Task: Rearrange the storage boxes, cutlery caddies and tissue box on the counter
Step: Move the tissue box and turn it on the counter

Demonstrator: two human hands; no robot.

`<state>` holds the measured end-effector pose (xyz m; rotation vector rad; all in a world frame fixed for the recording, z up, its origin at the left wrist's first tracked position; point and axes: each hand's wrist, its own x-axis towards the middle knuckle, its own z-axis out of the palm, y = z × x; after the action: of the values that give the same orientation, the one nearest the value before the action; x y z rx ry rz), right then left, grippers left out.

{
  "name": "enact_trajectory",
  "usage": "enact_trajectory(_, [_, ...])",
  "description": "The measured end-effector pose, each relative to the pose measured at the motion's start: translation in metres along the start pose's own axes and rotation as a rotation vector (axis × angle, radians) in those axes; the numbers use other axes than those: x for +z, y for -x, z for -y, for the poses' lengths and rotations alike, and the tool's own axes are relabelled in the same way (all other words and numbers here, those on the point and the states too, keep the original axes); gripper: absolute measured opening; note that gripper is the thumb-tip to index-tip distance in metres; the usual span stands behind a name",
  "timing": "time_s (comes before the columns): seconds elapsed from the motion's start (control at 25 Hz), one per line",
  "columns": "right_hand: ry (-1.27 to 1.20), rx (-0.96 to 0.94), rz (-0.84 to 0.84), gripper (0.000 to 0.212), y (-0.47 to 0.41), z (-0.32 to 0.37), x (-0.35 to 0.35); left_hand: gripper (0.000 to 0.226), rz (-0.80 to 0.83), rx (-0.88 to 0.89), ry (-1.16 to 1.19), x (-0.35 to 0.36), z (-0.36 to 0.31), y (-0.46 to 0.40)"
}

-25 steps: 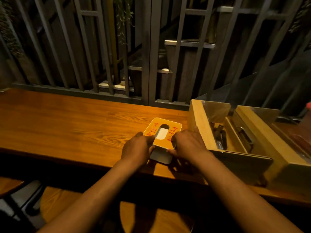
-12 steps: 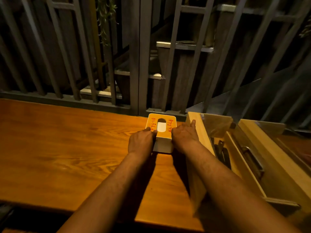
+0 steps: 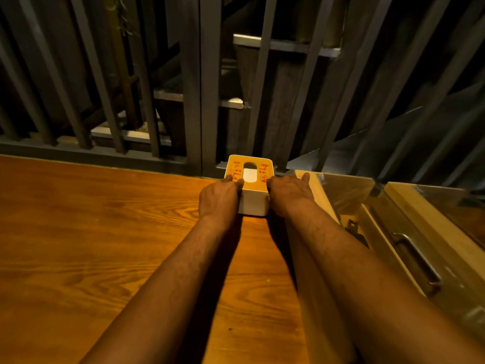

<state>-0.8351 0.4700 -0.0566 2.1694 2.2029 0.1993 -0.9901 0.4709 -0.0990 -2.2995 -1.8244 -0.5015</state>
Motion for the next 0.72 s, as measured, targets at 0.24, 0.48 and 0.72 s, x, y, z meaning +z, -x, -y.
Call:
enact_trajectory(0.24, [-0.011,0.027,0.022,0.046,-0.01,-0.001,0.005,0.052,-0.01,-0.004,0.0,0.006,0.002,-0.008])
enact_trajectory(0.48, [-0.042,-0.002,0.031,0.056,-0.006,-0.001,0.002,0.069,0.096,0.01,-0.028,0.003,0.001,-0.01])
enact_trajectory(0.72, [-0.639,0.083,-0.118,0.052,0.055,-0.02,-0.022,0.064,0.066,0.02,0.129,-0.046,-0.015,0.042])
